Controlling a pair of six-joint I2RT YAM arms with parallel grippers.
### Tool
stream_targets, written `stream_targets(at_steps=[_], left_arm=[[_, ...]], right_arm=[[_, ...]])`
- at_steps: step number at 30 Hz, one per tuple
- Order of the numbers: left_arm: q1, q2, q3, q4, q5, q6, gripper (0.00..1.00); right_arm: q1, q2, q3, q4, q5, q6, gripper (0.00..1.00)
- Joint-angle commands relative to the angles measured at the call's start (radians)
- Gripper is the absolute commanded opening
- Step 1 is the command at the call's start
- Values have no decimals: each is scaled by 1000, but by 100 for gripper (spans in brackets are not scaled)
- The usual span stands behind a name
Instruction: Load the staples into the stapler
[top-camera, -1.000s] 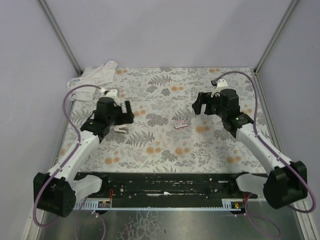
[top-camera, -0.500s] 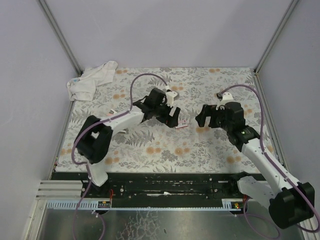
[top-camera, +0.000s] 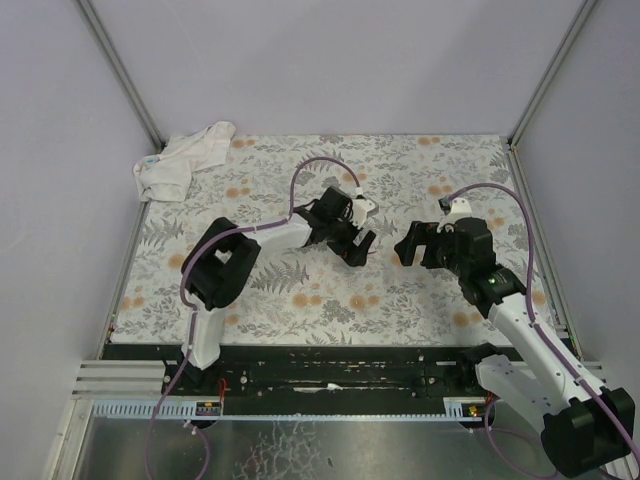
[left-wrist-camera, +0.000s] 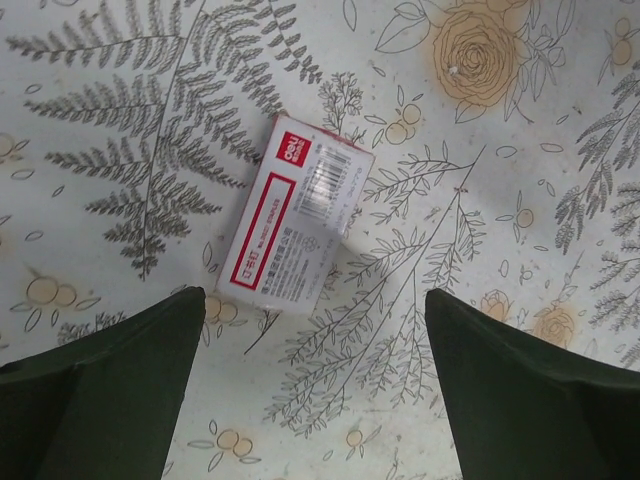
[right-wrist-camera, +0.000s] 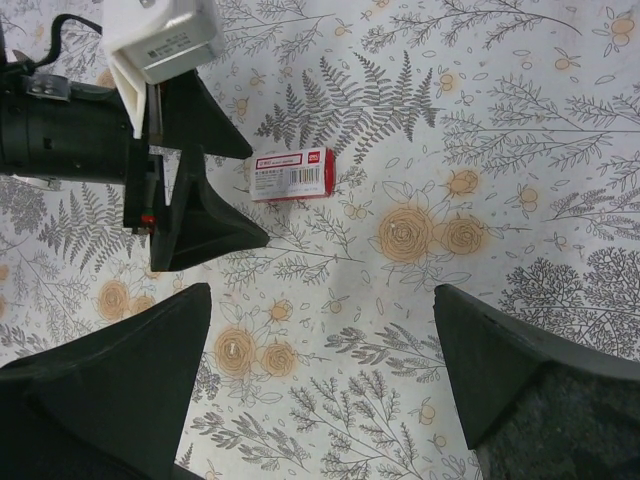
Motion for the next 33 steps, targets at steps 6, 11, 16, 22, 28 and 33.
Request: stream_targets(at_steps=[6, 11, 16, 22, 28, 33], left_arm=[[-39, 64, 54, 57, -81, 118, 91], [-51, 73, 58, 76, -102, 146, 91], [-73, 92, 79, 70, -90, 168, 86], [-95, 102, 76, 50, -117, 198, 68], [-112, 69, 12, 63, -155, 206, 54], [-128, 1, -81, 89, -154, 175, 49]], right_arm=[[-1, -42, -20, 22, 33, 23, 99], [-1, -41, -21, 21, 28, 19, 99], [-2, -59, -31, 33, 14, 28, 99], [-1, -104, -56, 54, 27, 21, 99], [-2, -150, -88, 82, 33, 17, 99], [-2, -168, -128, 120, 49, 85, 99]])
